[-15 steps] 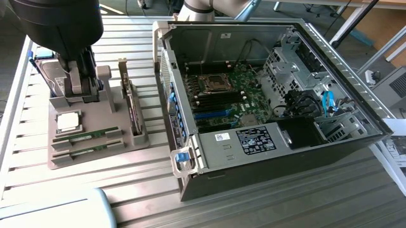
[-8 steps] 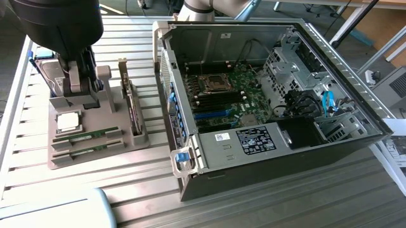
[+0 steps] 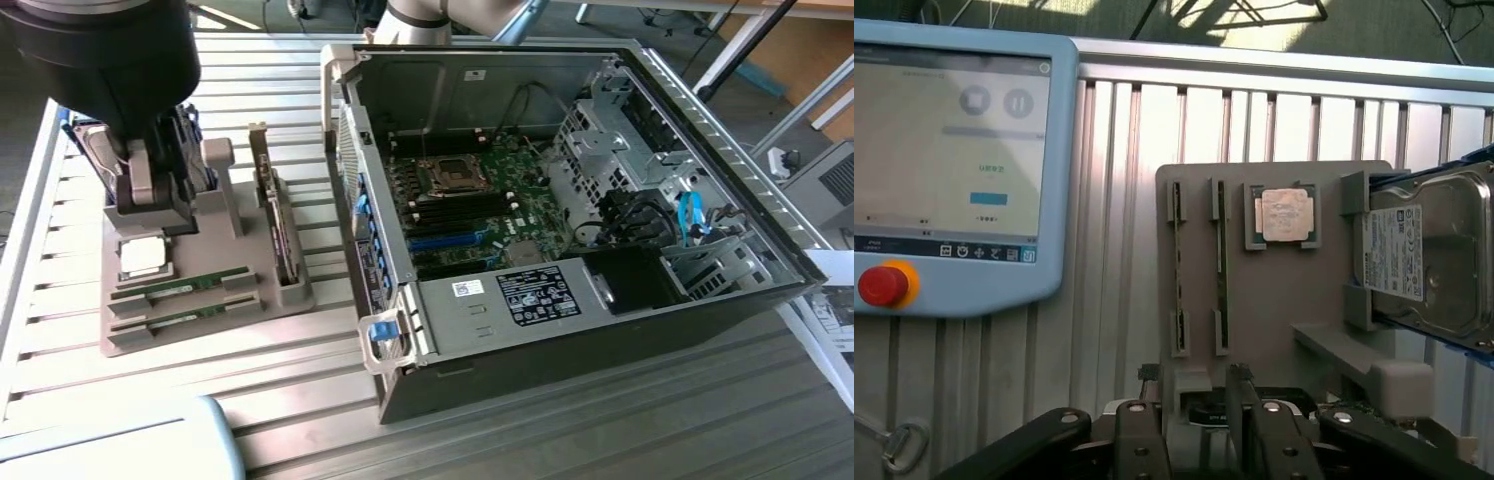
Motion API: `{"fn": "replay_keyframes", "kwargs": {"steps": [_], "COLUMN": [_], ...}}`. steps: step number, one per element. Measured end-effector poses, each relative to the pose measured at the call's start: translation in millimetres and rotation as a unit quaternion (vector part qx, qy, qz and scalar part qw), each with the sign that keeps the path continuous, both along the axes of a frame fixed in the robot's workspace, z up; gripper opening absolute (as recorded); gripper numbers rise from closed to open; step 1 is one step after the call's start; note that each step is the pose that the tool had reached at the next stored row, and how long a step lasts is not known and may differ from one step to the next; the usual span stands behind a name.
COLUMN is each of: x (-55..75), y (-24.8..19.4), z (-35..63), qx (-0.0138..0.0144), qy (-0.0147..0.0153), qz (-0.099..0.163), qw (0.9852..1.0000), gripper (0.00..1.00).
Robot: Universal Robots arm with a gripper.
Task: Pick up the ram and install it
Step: 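Pick up the ram and move it above insertion slot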
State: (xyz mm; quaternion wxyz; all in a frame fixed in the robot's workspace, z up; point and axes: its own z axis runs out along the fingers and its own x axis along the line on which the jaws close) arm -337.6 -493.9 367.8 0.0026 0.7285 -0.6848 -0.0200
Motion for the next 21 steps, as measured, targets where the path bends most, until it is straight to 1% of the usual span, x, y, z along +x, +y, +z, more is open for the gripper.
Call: {"fn": "replay_keyframes", "kwargs": {"steps": [4, 13, 21], "x": [-9.1, -9.6, -9.6], "y": [0.2, 0.2, 0.2], "z": [-6.9, -24.3, -42.2], "qx": [0.0001, 0.0000, 0.0000], "qy": [0.0000, 0.0000, 0.0000], "qz": [0.001, 0.001, 0.001], "qw": [1.0000, 1.0000, 1.0000], "gripper": [0.38, 0.38, 0.38]}}
